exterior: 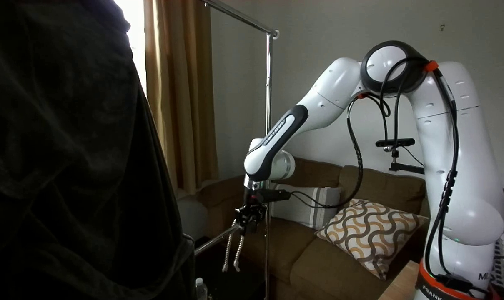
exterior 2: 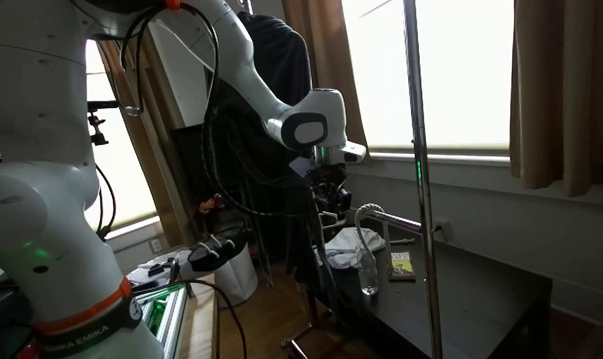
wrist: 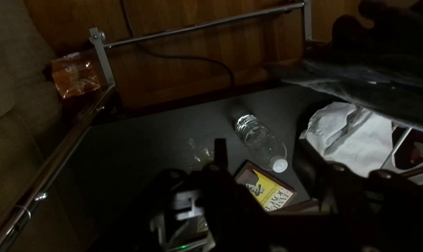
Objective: Remove the white rope from the top railing and hang it on the bottom railing
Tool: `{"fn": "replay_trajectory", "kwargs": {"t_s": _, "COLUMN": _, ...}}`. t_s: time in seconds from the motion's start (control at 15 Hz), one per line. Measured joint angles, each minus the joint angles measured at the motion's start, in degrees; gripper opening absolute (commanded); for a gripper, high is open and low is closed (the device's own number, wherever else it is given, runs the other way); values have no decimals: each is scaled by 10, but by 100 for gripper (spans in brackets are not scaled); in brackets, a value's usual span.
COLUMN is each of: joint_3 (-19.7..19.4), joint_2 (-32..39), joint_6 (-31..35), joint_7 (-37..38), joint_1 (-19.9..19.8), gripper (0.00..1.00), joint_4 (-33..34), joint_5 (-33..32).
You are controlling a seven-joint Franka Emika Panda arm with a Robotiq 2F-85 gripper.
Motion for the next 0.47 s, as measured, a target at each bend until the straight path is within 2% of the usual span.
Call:
{"fn": "replay_trajectory", "kwargs": {"t_s": 0.13, "joint_3": 0, "joint_2": -17, "joint_6": -17, "joint_7": 18, "joint_1": 3, "gripper": 100, "joint_4": -5, "joint_5": -1}}
{"fn": "replay_trajectory", "kwargs": {"t_s": 0.27, "joint_3": 5, "joint_2": -43, "joint_6": -1, "joint_7": 20, "joint_1": 4, "gripper": 100, "joint_4": -10, "joint_5": 3}}
{"fn": "replay_trajectory", "kwargs": {"t_s": 0.47, "joint_3": 19, "joint_2": -91, "joint_6": 61, "joint_7": -6, "joint_1": 7, "gripper": 100, "joint_4": -19, "joint_5": 4}}
